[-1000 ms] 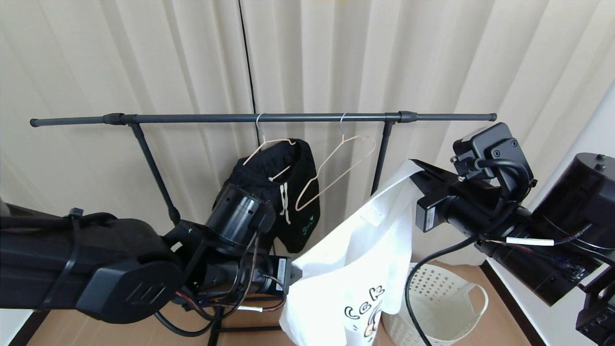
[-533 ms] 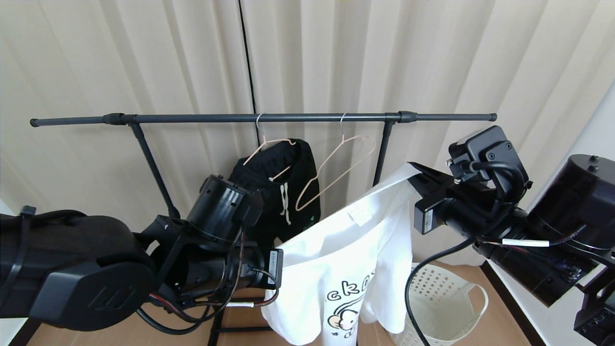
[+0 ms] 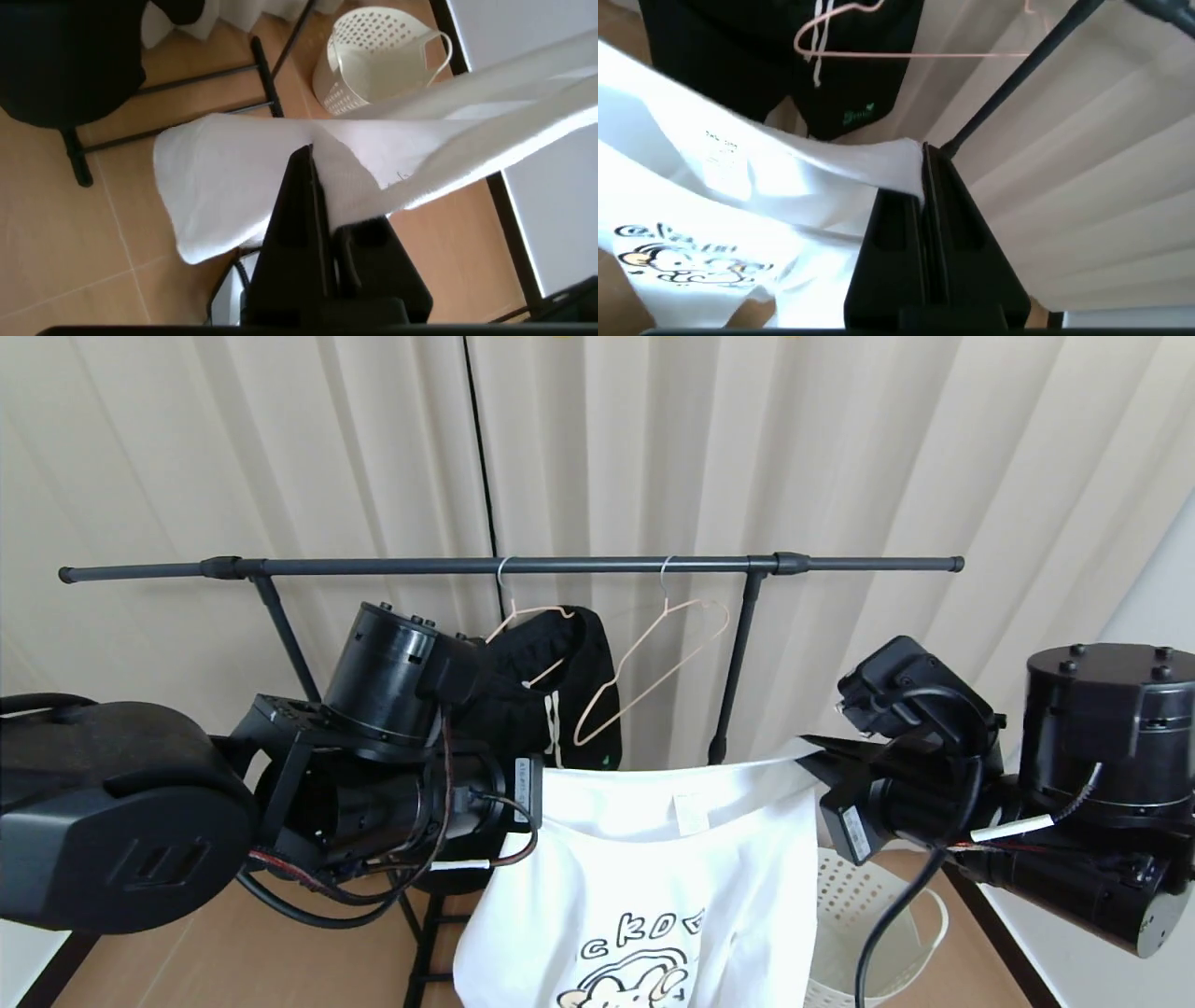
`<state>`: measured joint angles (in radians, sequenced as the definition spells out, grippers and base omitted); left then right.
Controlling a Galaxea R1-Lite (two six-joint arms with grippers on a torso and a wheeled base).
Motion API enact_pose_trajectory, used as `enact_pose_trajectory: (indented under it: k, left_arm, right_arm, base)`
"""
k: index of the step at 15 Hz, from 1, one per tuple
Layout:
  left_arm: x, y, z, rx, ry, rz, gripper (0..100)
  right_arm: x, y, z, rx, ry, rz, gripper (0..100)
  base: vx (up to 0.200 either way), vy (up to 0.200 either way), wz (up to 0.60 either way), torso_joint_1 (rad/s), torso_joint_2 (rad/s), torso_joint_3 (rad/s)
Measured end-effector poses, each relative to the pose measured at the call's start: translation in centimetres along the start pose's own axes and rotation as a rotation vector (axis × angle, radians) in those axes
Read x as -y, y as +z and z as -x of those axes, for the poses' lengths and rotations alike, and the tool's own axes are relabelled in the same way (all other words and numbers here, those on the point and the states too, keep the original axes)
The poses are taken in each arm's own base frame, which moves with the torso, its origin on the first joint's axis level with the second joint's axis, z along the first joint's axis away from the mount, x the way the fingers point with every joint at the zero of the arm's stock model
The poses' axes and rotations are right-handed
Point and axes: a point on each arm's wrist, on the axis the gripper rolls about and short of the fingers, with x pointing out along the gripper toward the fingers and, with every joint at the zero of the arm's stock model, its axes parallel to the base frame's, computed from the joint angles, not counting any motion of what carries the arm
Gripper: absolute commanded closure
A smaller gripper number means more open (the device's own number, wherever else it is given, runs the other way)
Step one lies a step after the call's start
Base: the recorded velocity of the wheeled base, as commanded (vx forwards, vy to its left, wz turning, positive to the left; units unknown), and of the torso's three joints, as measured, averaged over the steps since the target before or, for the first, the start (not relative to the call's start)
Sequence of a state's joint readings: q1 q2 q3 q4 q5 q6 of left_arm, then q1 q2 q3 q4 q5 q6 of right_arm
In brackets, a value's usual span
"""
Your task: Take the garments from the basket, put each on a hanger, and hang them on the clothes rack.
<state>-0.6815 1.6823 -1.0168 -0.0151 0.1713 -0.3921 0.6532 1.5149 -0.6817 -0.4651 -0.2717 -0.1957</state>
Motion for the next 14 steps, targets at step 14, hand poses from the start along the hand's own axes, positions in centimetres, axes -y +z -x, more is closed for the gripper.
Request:
enact_pose_trajectory:
  k: [14]
  left_arm:
    - [-0.1,6.4,7.2,0.321,-0.042,-0.053,100]
  right_arm:
    - [1.6,7.5,1.8,0.018,0.102,-0.418,100]
  base:
    - [0.0,0.0,0.0,0.0,0.0,0.0]
